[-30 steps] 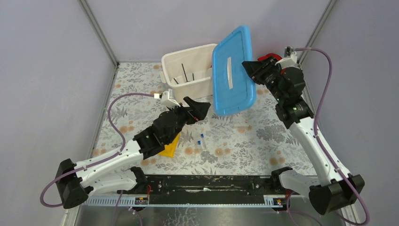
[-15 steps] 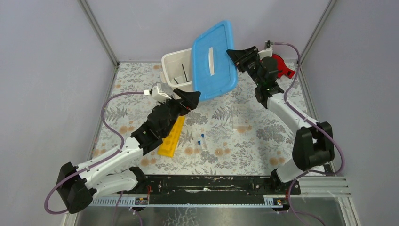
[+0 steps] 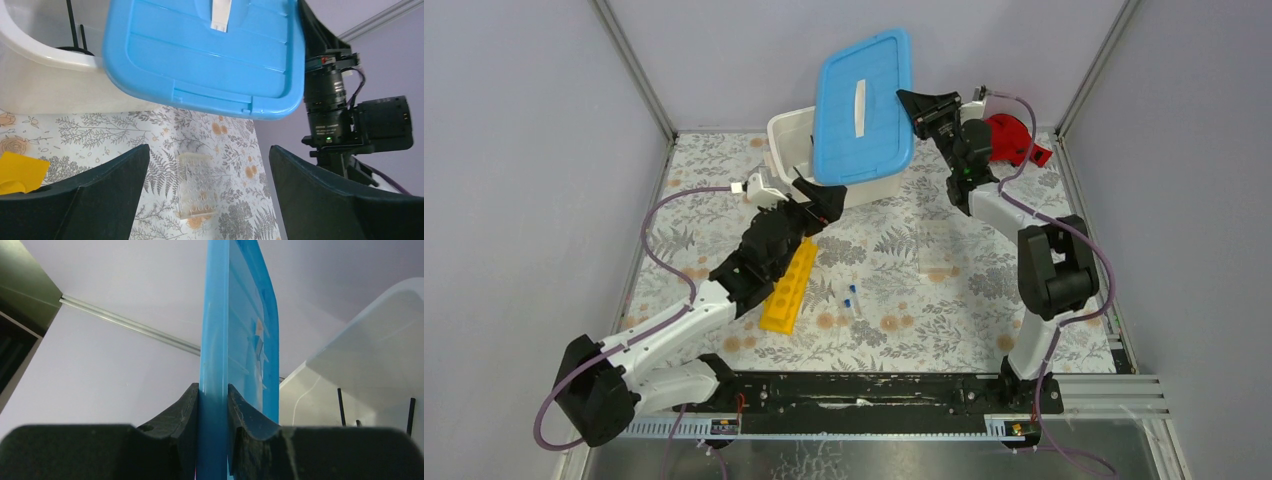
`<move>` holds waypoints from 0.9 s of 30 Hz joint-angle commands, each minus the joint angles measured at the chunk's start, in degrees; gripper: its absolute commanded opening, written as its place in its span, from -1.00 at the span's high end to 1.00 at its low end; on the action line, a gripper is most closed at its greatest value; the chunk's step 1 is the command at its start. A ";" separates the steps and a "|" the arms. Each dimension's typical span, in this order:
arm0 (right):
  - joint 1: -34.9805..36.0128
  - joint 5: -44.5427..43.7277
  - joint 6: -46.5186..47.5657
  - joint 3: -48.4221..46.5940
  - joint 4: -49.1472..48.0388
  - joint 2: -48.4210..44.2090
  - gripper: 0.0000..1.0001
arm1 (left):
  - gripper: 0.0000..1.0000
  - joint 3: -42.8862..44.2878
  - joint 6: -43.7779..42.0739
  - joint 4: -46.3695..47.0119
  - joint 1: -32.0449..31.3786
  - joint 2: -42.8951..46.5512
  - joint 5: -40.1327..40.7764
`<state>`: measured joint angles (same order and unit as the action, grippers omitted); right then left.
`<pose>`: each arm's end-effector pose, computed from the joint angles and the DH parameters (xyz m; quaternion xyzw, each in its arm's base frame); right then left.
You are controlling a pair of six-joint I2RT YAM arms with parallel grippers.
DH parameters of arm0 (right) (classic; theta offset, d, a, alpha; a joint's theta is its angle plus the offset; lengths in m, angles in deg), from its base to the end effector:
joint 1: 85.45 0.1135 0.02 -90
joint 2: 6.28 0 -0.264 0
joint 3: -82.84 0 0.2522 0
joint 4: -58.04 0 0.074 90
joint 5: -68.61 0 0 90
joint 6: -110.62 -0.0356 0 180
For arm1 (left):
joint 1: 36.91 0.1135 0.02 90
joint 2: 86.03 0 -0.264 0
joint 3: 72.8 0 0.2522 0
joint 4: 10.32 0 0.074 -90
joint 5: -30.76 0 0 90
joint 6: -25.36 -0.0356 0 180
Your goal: Organize the chemistry lab equipment
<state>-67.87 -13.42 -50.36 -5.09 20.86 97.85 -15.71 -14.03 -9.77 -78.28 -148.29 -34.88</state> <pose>0.4071 0.1342 0.3383 0.2028 0.5306 0.6021 0.5610 0.2006 -0.1571 0.3159 -0.2005 0.7046 -0.3689 0.5720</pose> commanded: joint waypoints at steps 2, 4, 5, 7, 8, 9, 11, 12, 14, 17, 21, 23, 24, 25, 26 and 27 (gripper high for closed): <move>0.28 -3.23 -6.01 -1.55 -13.42 4.07 1.00 | -0.94 1.85 0.28 7.30 2.84 -3.87 -2.29; 0.26 -4.04 -6.85 -0.37 -15.93 5.37 1.00 | -0.95 1.86 0.91 8.33 3.70 -5.46 -3.15; 0.26 -4.39 -7.16 0.20 -16.92 5.94 1.00 | -0.95 1.83 0.97 8.75 4.24 -6.07 -3.55; 0.18 -4.20 -7.39 0.38 -17.68 7.03 1.00 | -0.96 1.42 1.29 9.53 5.48 -6.81 -4.24; 0.17 -3.93 -7.58 0.39 -17.80 7.61 1.00 | -0.96 1.14 1.52 9.90 6.22 -7.02 -4.54; 0.17 -3.85 -7.84 0.61 -18.31 8.18 1.00 | -0.96 0.81 1.85 10.29 7.00 -7.13 -4.88; 0.17 -4.03 -8.51 1.54 -19.23 9.04 1.00 | -0.97 0.08 2.46 11.21 8.51 -7.30 -5.41; 0.17 -4.22 -8.63 2.03 -19.66 9.35 1.00 | -0.97 -0.30 2.66 11.71 9.34 -7.40 -5.58; 0.40 -4.92 -9.01 3.25 -20.50 9.87 1.00 | -0.97 -0.77 3.09 12.39 10.57 -7.72 -5.63; 0.88 -5.94 -9.74 4.56 -22.19 11.12 1.00 | -0.97 -1.12 3.72 13.96 12.27 -8.98 -6.78; 1.43 -6.87 -10.82 5.01 -23.88 12.49 1.00 | -0.97 0.14 4.66 13.91 13.70 -11.81 -9.46; 1.85 -7.61 -11.09 5.16 -24.40 12.87 1.00 | -0.97 0.26 5.06 14.43 14.00 -13.01 -10.36; 1.98 -7.69 -11.11 5.30 -24.65 12.97 1.00 | -0.97 0.26 5.32 14.64 14.17 -13.46 -10.89; 2.10 -7.69 -11.11 5.49 -24.79 13.01 1.00 | -0.97 0.26 5.51 14.76 14.32 -13.83 -11.40; 2.18 -8.36 -11.07 5.57 -24.83 13.02 1.00 | -0.97 0.27 5.66 14.76 14.52 -14.08 -11.79; 2.27 -9.02 -11.10 5.69 -24.90 13.09 1.00 | -0.97 0.20 5.84 14.78 14.71 -14.22 -12.07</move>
<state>-66.91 -19.78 -62.03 0.83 2.00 111.51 -16.04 -9.51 0.68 -64.51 -161.89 -44.34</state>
